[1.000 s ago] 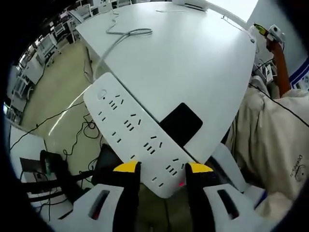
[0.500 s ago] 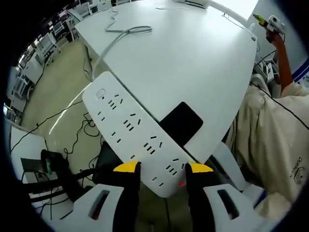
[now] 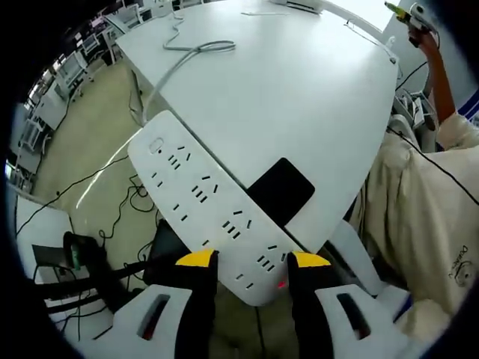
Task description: Pick up the power strip scattered on the table, fix it on the side mounting bracket of the table, and press the switch
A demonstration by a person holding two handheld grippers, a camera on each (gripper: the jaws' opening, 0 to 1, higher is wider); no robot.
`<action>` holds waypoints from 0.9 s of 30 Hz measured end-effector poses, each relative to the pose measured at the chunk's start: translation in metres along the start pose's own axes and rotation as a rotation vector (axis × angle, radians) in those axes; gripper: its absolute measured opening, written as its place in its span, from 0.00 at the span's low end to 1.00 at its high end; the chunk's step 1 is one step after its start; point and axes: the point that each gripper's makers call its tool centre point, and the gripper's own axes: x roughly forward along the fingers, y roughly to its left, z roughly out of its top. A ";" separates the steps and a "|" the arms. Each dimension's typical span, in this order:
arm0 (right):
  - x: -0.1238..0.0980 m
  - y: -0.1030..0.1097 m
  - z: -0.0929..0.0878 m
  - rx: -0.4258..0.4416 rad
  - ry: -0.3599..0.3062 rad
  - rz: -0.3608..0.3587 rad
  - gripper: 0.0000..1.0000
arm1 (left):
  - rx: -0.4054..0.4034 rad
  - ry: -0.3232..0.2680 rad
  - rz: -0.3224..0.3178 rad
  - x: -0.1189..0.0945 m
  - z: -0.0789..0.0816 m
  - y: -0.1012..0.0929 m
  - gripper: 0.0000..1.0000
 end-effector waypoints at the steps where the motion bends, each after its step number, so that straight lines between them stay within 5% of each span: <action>1: 0.004 0.002 0.003 -0.006 0.010 0.008 0.00 | 0.000 0.000 0.000 0.000 0.000 0.000 0.42; 27: 0.071 0.049 0.056 -0.142 0.180 0.146 0.00 | -0.004 0.005 0.000 0.001 0.000 0.001 0.42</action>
